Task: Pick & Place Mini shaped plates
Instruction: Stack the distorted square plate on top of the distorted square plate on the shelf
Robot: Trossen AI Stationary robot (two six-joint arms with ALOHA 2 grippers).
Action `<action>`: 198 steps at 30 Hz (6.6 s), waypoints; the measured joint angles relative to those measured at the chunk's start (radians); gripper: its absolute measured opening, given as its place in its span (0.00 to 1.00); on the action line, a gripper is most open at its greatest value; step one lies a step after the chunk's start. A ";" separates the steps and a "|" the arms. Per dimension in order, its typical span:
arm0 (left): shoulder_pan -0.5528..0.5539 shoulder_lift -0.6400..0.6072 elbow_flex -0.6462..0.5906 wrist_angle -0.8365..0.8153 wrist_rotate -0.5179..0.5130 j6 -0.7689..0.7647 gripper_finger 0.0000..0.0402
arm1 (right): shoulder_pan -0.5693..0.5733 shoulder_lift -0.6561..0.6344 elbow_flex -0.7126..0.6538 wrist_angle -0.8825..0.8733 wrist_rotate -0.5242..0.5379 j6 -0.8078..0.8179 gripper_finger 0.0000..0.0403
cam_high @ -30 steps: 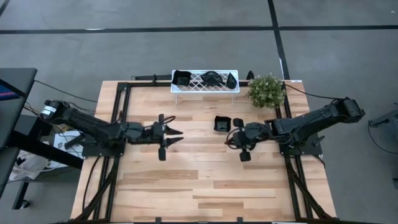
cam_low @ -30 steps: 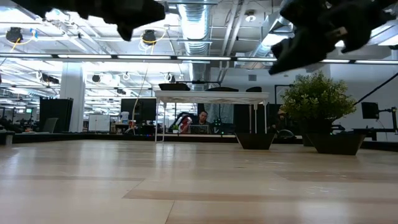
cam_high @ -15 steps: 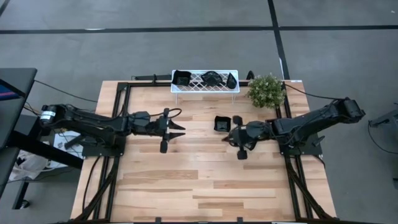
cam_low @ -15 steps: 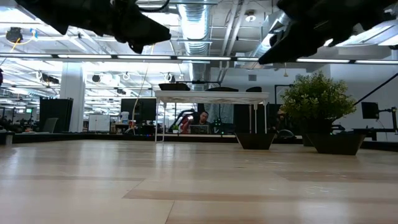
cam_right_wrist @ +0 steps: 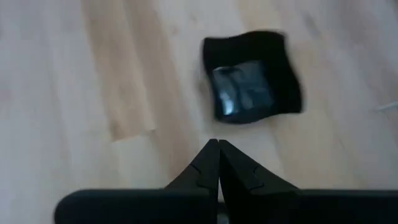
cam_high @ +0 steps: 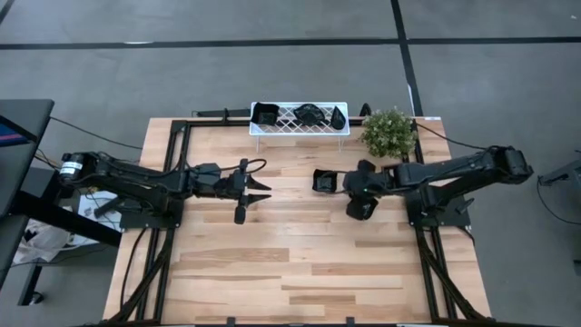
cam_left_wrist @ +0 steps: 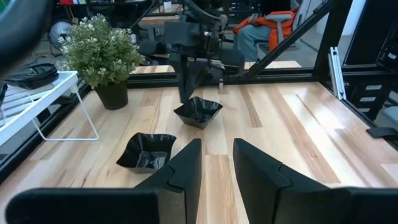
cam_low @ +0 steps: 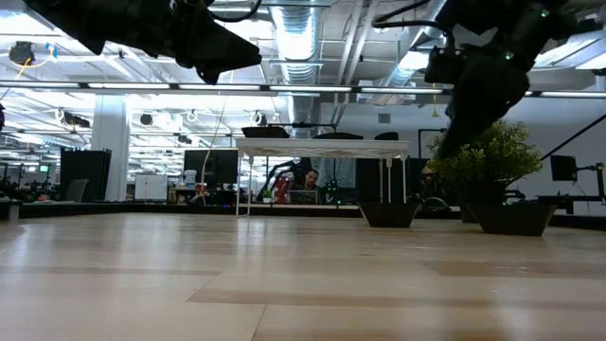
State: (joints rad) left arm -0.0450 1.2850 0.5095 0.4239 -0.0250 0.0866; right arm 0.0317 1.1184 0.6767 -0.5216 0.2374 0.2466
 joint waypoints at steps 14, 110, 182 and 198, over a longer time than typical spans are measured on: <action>-0.007 0.206 0.055 0.166 0.000 0.039 0.24 | 0.068 0.000 0.001 -0.118 -0.158 0.129 0.33; 0.096 0.987 0.668 -0.086 -0.060 0.188 0.37 | 0.531 -0.046 0.001 -0.226 0.207 0.137 0.27; 0.175 0.033 0.276 -0.394 -0.491 0.626 0.02 | 0.519 -0.045 0.001 -0.098 0.291 0.058 0.27; 0.478 0.021 0.262 -0.393 -0.140 0.995 0.02 | 0.400 -0.045 0.001 -0.032 0.316 0.030 0.27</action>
State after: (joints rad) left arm 0.4328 1.3056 0.7719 0.0308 -0.1647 1.0817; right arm 0.4315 1.0733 0.6773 -0.5535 0.5536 0.2770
